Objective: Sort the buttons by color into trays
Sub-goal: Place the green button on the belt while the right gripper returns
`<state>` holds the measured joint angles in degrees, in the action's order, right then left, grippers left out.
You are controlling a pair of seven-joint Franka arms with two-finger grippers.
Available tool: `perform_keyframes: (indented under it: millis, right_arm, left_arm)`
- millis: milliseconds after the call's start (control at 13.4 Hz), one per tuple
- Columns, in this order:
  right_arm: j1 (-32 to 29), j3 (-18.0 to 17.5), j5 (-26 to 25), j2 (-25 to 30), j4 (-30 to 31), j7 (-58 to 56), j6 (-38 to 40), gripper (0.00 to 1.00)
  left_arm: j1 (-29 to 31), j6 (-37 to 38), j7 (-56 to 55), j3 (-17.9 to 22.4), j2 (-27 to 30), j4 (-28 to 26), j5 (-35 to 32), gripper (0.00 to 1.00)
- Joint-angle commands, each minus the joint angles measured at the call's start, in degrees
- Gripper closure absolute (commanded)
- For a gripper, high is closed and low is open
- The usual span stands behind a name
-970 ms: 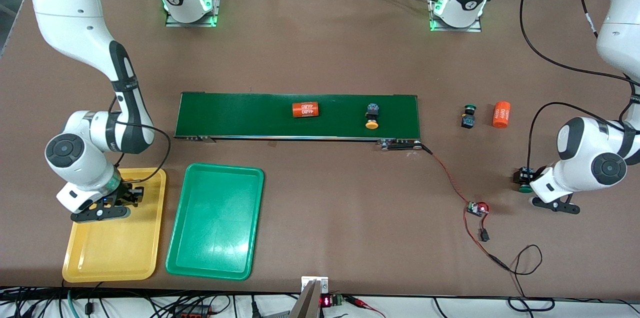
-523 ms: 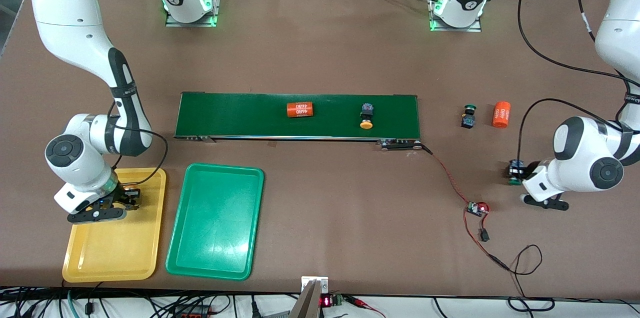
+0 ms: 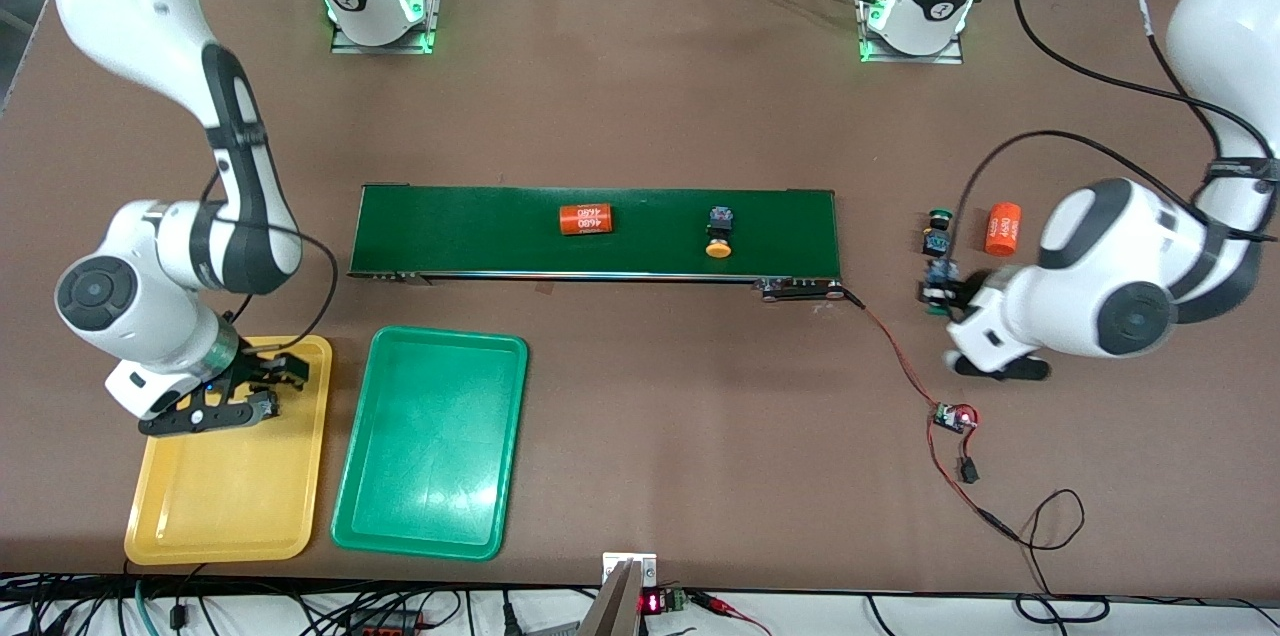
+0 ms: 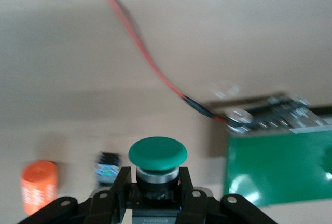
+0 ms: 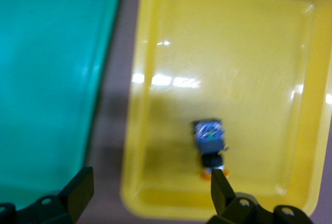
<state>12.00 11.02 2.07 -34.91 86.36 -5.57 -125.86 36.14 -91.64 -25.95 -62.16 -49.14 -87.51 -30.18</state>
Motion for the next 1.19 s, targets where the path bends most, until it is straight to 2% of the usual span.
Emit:
perform_keyframes:
  millis: [0,149,224,373,523,747,821,970,1120]
  right_arm:
    - [4.42,-0.21,0.83,8.69,6.26,7.65,5.78,0.00]
    - [7.41,-0.73,0.92,13.53,10.74,12.23,6.50,0.00]
    - [8.03,-2.65,0.92,16.43,13.72,14.25,5.63,0.00]
    - [8.12,-7.66,0.92,19.86,16.55,22.13,5.45,0.00]
    - [8.30,-12.14,0.57,22.07,19.62,28.30,3.79,0.00]
    - [8.65,-18.04,-1.44,22.17,21.83,40.08,0.10,0.00]
    - [9.52,-18.66,-3.37,21.99,22.27,42.89,-0.78,0.00]
    - [11.02,-19.11,-6.80,20.94,22.45,46.69,-1.15,0.00]
    - [11.47,-19.11,-7.25,20.15,22.45,46.96,-2.02,0.00]
  left_arm:
    - [0.77,-4.13,-4.00,-3.05,0.27,-7.73,0.91,0.80]
    - [0.69,-12.03,-11.79,-5.07,0.53,-14.76,0.48,0.80]
    - [0.16,-14.42,-14.19,-5.25,0.54,-16.62,0.21,0.79]
    - [-2.72,-17.42,-15.88,-4.99,0.27,-18.21,-0.23,0.78]
    - [-7.99,-19.18,-18.07,-2.37,0.10,-18.22,-2.24,0.77]
    - [-8.72,-19.10,-19.93,-1.21,0.45,-18.22,-3.74,0.76]
    - [-8.72,-19.10,-20.02,-1.21,0.27,-18.22,-4.88,0.72]
    - [-8.46,-18.67,-20.02,-1.03,0.45,-17.87,-5.85,0.00]
    - [-6.97,-15.17,-19.41,-1.99,1.58,-15.60,-6.29,0.00]
